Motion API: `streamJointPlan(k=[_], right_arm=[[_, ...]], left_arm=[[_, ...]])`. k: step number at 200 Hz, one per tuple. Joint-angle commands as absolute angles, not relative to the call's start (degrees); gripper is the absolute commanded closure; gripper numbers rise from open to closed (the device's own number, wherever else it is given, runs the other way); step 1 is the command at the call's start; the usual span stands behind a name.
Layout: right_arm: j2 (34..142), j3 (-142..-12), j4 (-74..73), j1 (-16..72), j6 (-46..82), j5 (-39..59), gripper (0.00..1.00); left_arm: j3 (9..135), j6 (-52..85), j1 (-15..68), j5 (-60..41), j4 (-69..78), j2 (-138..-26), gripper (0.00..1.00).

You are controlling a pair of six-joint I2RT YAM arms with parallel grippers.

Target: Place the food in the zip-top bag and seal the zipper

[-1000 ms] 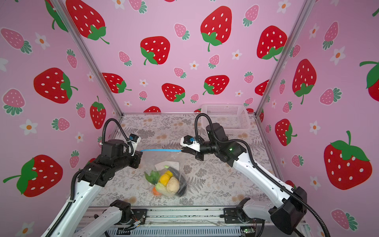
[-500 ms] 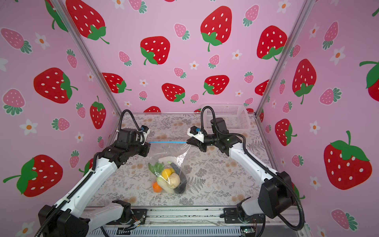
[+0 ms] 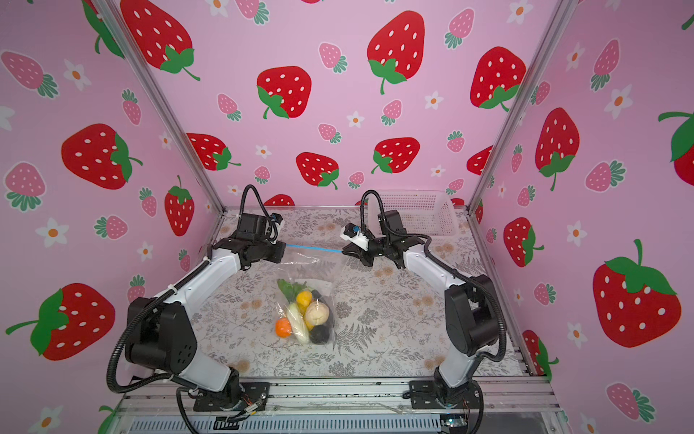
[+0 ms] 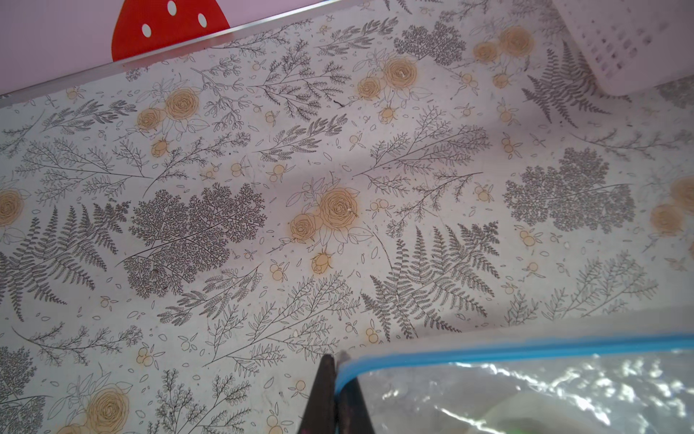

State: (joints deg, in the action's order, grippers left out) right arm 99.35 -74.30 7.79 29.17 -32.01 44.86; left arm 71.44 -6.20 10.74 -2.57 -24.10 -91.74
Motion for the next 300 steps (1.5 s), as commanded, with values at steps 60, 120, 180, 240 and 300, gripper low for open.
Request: streamJointPlan(k=[60,120,180,240,300], right_arm=[[107.5,-83.8,8.2,25.9,-36.6,41.2,1.0],[112.3,-89.5,9.0,25.8,-38.2,38.4,1.0],[118.5,-97.9,13.0,25.5,-40.6,34.2,0.95],[119.5,-102.4,9.5,26.1,-36.8,43.5,0.62],[111.1,-94.6,0.9,27.4,-33.1,50.7,0.54]], left_arm=[[81.2,-5.0,7.2,2.7,-23.6,-105.2,1.0],[86.5,-4.7,5.0,3.1,-25.3,-112.7,1.0],[88.1,-3.3,1.2,1.7,-25.7,-116.4,1.0],[92.6,1.6,1.4,-2.4,-27.6,-115.8,0.46],[87.3,7.3,2.4,-7.1,-26.0,-102.8,0.0]])
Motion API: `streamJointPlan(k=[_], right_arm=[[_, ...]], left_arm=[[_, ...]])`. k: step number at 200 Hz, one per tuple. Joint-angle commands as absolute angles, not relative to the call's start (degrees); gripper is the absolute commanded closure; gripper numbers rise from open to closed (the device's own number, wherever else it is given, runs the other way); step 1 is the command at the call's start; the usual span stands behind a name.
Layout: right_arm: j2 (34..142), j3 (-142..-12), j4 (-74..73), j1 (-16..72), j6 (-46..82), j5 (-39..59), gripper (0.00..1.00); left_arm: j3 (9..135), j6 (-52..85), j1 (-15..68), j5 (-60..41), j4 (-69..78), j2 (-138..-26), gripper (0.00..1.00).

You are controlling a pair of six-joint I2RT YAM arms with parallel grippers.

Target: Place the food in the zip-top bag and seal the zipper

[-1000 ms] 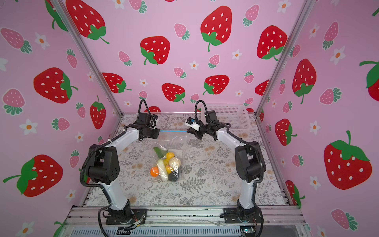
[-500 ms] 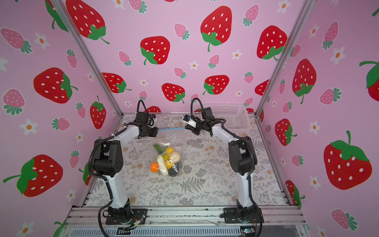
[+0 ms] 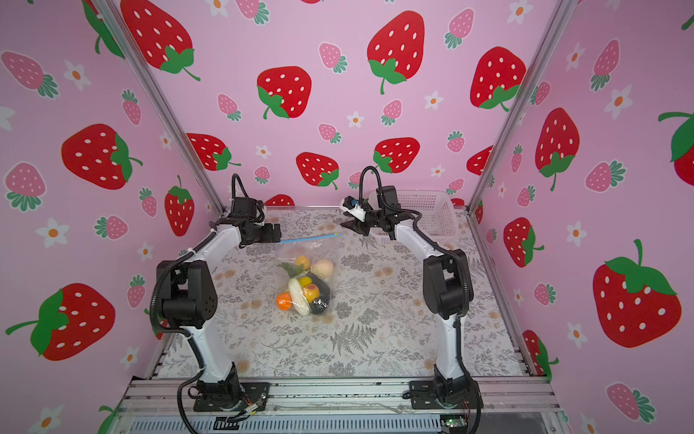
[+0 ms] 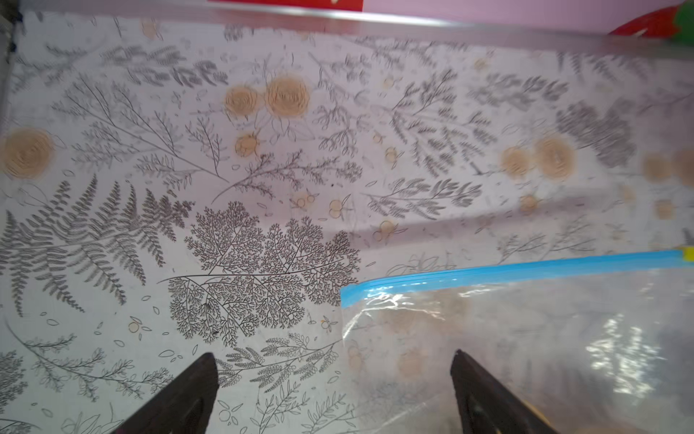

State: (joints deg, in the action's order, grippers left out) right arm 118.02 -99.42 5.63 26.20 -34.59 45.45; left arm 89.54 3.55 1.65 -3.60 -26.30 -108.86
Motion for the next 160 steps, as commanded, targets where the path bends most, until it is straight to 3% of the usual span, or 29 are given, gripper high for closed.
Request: streamJointPlan(k=[1,49,95,160], right_arm=[[110.8,-94.4,0.7,27.5,-33.0,50.8,0.54],[100.2,-75.8,-9.2,30.6,-29.0,50.2,0.52],[95.8,-69.2,-10.4,32.8,-28.3,48.6,0.52],[92.7,-67.1,-9.5,33.0,-28.0,47.3,0.52]], left_arm=[[87.1,7.4,2.5,-7.3,-26.0,-102.5,0.0],[71.2,12.6,6.4,-17.1,-26.6,-85.0,0.04],[60.2,18.6,10.4,-21.9,-27.2,-71.2,0.06],[51.7,22.3,12.7,-24.0,-21.3,-69.7,0.09]])
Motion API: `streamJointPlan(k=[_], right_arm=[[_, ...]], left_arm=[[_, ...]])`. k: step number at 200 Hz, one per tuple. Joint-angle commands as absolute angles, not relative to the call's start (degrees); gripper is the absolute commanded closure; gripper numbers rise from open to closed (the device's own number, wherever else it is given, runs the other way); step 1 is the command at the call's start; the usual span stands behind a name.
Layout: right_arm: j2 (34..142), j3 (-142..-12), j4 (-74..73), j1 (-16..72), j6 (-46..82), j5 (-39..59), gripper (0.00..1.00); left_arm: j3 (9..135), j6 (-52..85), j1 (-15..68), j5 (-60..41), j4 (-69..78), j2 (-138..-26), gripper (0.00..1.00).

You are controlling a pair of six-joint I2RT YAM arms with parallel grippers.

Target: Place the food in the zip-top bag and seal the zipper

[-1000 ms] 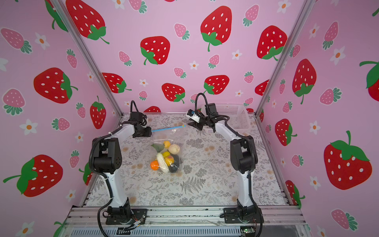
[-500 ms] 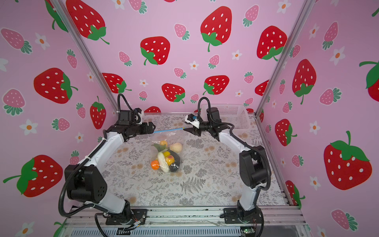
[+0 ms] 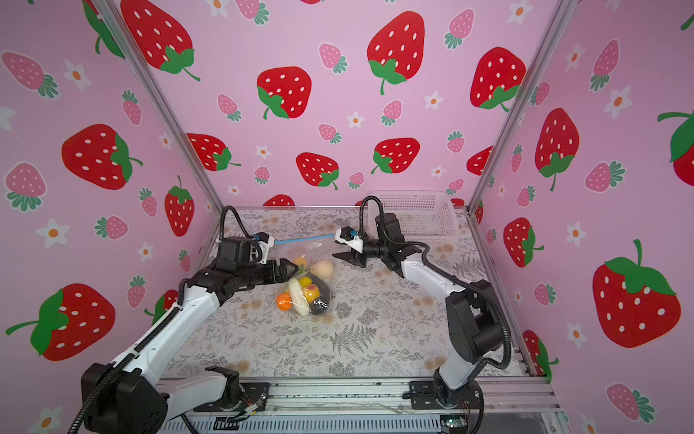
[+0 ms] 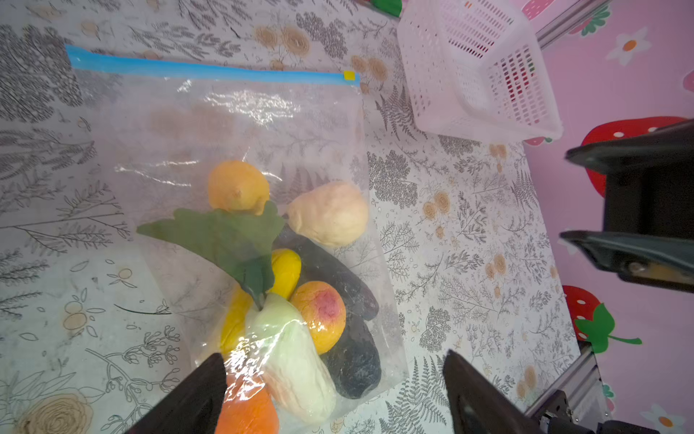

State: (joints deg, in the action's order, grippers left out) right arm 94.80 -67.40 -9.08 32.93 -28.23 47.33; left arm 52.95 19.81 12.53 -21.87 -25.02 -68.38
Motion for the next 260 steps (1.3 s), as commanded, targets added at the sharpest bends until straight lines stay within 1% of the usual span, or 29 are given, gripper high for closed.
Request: streamJointPlan(k=[1,62,103,161,190,235,260], right_arm=[[92.7,-67.1,-9.5,33.0,-28.0,47.3,0.52],[92.3,-67.0,-7.8,33.0,-28.7,46.4,0.52],[93.1,-67.4,-7.8,33.0,-28.7,46.6,0.52],[93.7,-68.2,-7.1,33.0,-28.9,46.9,0.52],[93.9,-68.3,-7.0,32.9,-29.0,46.9,0.52],[93.9,-68.4,-6.8,32.9,-29.2,46.8,0.52],[93.6,-68.2,-6.8,32.6,-29.1,46.8,0.52]], left_arm=[[51.7,22.3,12.7,-24.1,-21.2,-69.8,0.09],[51.0,22.9,13.0,-25.9,-18.5,-74.9,0.11],[48.3,21.8,12.9,-23.3,-19.0,-75.6,0.11],[45.2,23.0,11.8,-22.7,-16.7,-78.1,0.1],[45.9,22.5,11.3,-21.6,-16.0,-79.2,0.1],[50.6,22.9,11.2,-22.5,-14.6,-83.4,0.1],[53.7,21.8,11.2,-20.9,-15.2,-84.9,0.1]])
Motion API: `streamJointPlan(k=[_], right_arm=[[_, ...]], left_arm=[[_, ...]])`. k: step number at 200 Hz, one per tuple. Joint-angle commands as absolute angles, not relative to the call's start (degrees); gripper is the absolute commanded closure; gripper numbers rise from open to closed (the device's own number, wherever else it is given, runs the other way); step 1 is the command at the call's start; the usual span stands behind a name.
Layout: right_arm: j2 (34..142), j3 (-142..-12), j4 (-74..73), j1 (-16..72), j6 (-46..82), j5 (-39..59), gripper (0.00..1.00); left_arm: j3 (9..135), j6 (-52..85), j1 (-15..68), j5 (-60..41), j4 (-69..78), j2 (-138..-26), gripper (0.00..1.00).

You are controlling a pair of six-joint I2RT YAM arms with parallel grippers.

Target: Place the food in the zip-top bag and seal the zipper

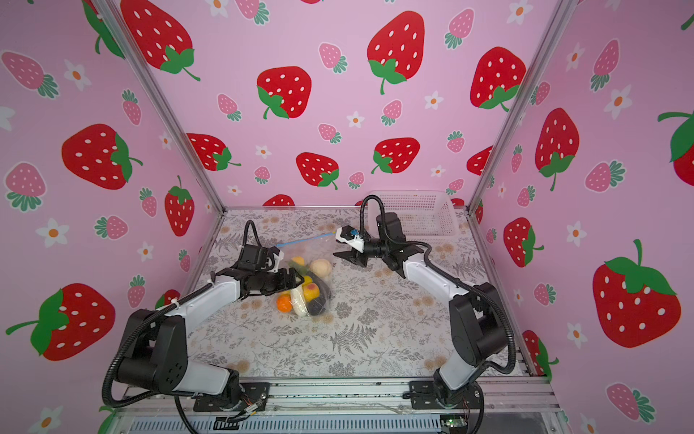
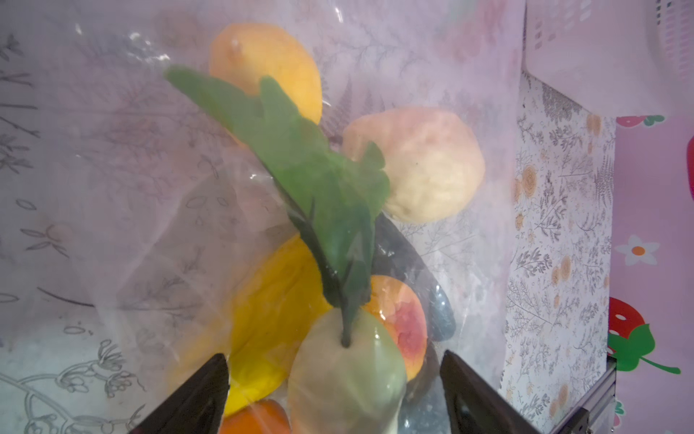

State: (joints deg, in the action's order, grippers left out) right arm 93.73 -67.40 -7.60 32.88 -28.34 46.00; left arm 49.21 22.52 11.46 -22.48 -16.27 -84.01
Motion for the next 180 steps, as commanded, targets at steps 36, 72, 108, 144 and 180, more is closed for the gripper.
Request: streamJointPlan(k=[36,72,108,144,180], right_arm=[[93.4,-68.0,-6.7,32.3,-29.2,46.7,0.52],[93.0,-67.7,-6.9,31.9,-29.4,46.9,0.52],[92.1,-66.6,-9.2,31.9,-28.0,46.6,0.52],[86.9,-57.6,-21.0,31.1,-21.1,39.2,0.5],[80.2,-42.8,-38.1,30.8,-10.7,22.0,0.49]], left_arm=[[56.2,22.2,11.2,-20.3,-16.1,-86.0,0.09],[56.0,21.7,11.1,-15.5,-18.5,-82.4,0.08],[56.9,19.6,10.9,-12.4,-21.4,-78.9,0.07],[56.5,18.1,10.9,-9.9,-22.2,-74.9,0.06],[54.3,16.6,10.9,-6.3,-21.4,-71.1,0.04]])
